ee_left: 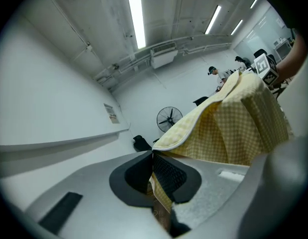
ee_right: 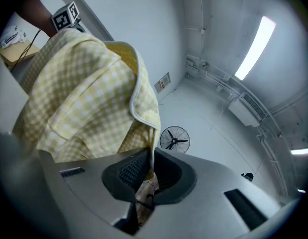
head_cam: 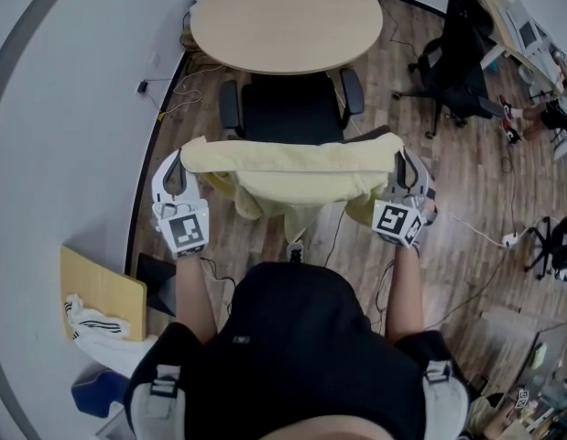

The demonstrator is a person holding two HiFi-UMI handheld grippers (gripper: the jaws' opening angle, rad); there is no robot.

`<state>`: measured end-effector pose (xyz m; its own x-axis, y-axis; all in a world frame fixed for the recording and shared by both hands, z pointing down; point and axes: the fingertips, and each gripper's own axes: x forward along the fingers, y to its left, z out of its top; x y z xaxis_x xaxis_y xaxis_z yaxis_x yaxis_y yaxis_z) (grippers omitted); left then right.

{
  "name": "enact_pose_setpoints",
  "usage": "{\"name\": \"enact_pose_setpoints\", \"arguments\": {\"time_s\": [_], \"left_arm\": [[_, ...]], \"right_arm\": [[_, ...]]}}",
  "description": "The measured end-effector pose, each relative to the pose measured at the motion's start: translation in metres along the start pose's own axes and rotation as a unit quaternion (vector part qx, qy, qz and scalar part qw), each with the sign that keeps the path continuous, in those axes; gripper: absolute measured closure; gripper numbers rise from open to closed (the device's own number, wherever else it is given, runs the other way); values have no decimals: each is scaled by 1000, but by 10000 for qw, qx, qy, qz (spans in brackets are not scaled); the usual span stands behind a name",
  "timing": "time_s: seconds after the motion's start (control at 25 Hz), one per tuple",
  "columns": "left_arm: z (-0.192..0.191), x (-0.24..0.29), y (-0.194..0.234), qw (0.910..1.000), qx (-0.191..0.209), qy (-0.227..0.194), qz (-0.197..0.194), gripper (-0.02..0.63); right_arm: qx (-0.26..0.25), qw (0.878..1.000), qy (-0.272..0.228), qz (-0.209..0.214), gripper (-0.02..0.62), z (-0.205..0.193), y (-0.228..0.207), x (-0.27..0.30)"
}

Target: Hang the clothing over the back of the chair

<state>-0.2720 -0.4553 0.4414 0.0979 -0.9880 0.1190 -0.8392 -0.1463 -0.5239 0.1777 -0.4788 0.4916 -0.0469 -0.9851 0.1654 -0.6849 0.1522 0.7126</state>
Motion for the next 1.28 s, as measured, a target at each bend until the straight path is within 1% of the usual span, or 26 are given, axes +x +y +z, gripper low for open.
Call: {"name": "enact_pose_setpoints", "arguments": {"time_s": [0.16,0.32,0.48,0.6,0.68,0.72,0.76,0.84,1.0,1.16,1.28], "left_arm": [[-8,-3,-9,9999,-93,-75,-47,604],[-16,-5,-24,9997,-84,98,-195,604],[-28,-8,-43,9981,-82,273,-551,604],[-32,-15,-48,9977,-70,298,-607,604],[-35,-16,-53,9971,11,385,-657,604],[-38,-16,-56,9965,53,450,-699,595],[-41,-17,-58,9959,75,509,-737,568],[-44,-22,-60,9955,41,567,-762,543],[-44,-38,-64,9960,-81,530,-715,543],[-39,-52,-70,9963,-65,494,-698,545],[-34,-63,-80,9962,-52,465,-734,546]], "right_arm": [[11,10000,-34,8,580,0,9,-5],[11,9999,-116,-19,567,-1,12,-8],[12,9999,-137,-8,557,-5,13,-13],[-29,9999,-137,70,552,-7,16,-20],[-36,9999,-89,139,551,-13,17,-25],[-42,9998,-71,157,551,-15,17,-27],[-52,9998,-64,169,551,-17,16,-29],[-70,9998,-25,204,551,-22,17,-36],[-69,9997,-28,229,551,-27,19,-52],[-65,9995,-85,287,558,-28,21,-68],[-2,9989,-237,409,564,-28,22,-80]]}}
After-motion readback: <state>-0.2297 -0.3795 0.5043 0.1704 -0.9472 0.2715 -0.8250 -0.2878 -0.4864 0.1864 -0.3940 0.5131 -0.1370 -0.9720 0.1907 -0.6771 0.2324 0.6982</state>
